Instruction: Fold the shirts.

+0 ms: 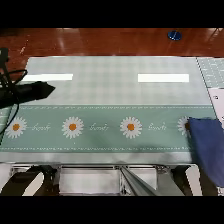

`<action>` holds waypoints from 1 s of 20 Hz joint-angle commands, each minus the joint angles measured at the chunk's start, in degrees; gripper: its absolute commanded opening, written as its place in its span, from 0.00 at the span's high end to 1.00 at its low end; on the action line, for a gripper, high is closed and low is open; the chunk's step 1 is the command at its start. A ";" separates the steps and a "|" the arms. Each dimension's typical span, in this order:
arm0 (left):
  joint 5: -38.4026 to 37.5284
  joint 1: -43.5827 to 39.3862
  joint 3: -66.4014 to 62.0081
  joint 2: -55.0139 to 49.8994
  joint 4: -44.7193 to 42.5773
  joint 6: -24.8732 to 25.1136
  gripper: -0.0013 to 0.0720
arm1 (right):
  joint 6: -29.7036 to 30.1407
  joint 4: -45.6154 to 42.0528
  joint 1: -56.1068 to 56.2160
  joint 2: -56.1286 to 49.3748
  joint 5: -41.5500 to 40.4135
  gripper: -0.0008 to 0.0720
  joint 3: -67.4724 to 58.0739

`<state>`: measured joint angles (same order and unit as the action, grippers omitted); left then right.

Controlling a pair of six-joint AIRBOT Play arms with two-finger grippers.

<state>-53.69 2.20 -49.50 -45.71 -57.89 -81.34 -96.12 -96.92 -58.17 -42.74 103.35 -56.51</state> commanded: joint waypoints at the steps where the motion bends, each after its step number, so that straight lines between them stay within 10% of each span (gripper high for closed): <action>1: -0.11 -0.44 -11.67 -6.86 -0.02 1.22 0.96 | 0.61 14.08 4.44 -7.17 -5.07 0.87 -12.20; 5: -9.49 -4.33 -36.79 -19.61 4.13 1.18 0.96 | 1.90 40.50 25.83 -18.40 -22.60 0.96 -27.12; 8: -12.55 -13.29 -44.87 -25.70 -1.46 1.20 0.96 | 3.58 28.79 48.43 -24.30 -34.93 0.96 -29.18; 12: -11.58 -18.97 -35.67 -30.42 -25.24 -8.50 0.96 | -3.04 -0.59 67.52 -36.37 -28.48 0.96 -29.18; 20: -16.39 -14.99 -34.32 -33.99 -23.52 -10.71 0.96 | -3.06 -2.64 69.22 -39.06 -27.08 0.96 -29.20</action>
<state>-69.21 -13.02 -84.07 -78.85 -80.05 -91.59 -98.80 -97.54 9.87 -80.99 75.94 -85.60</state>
